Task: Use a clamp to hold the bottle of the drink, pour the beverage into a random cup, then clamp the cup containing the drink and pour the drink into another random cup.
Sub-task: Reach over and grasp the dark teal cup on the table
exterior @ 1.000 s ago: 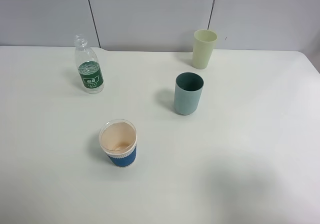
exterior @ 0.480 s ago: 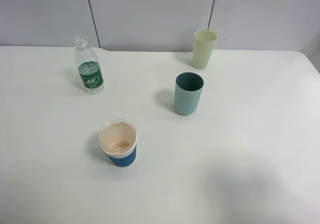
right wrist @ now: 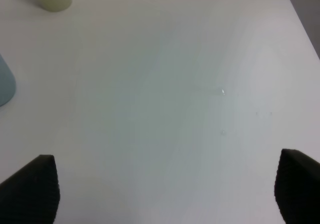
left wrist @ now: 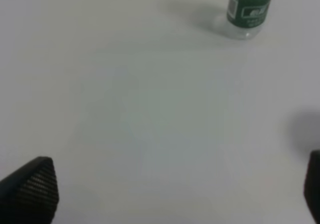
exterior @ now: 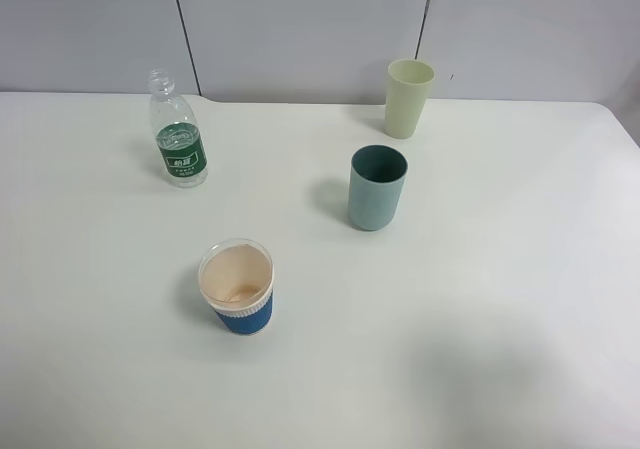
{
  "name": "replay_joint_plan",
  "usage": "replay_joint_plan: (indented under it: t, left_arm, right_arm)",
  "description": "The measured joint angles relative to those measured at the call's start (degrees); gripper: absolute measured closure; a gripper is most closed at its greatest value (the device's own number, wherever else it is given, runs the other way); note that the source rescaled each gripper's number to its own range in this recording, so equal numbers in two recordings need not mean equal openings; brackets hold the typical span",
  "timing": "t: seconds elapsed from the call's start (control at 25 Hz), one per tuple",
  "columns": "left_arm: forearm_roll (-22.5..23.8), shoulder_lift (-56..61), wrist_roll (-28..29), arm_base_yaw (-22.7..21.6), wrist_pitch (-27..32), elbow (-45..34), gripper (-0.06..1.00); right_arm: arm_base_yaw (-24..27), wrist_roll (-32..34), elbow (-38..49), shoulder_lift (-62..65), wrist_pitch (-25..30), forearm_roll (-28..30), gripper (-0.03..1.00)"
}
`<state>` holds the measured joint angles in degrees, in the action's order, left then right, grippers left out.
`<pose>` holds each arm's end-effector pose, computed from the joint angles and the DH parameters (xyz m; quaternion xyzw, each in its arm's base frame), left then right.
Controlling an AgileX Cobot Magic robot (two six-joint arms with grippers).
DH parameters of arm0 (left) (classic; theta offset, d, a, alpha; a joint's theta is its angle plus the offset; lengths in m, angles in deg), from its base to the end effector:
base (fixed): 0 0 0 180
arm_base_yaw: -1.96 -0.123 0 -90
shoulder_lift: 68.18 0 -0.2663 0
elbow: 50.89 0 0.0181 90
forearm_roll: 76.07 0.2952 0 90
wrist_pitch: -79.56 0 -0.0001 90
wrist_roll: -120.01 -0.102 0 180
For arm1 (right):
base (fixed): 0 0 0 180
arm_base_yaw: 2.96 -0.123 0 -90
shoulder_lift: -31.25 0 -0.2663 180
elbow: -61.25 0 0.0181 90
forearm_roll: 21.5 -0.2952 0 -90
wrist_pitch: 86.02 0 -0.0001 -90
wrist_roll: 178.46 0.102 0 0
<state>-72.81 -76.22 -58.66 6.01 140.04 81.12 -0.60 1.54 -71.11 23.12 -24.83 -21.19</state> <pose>0.0624 0.0006 0.2947 0.0191 0.8498 0.0037 0.5267 0.0611 -0.0030 0.2953 0.0177 0.8523 -0.0135 0.5226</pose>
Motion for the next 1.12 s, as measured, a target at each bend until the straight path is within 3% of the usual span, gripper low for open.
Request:
replay_joint_plan:
  t: [0.36, 0.6, 1.12]
  left_arm:
    - [-1.9, 0.0, 1.33, -0.98, 0.0, 0.0, -0.05]
    - [-2.01, 0.0, 1.51, -6.64, 0.0, 0.0, -0.05]
    - [-2.03, 0.0, 1.69, -6.76, 0.0, 0.0, -0.05]
  right_arm:
    - [0.0, 0.0, 0.0, 0.0, 0.0, 0.0, 0.39]
    - [0.0, 0.0, 0.0, 0.0, 0.0, 0.0, 0.39]
    - [0.0, 0.0, 0.0, 0.0, 0.0, 0.0, 0.39]
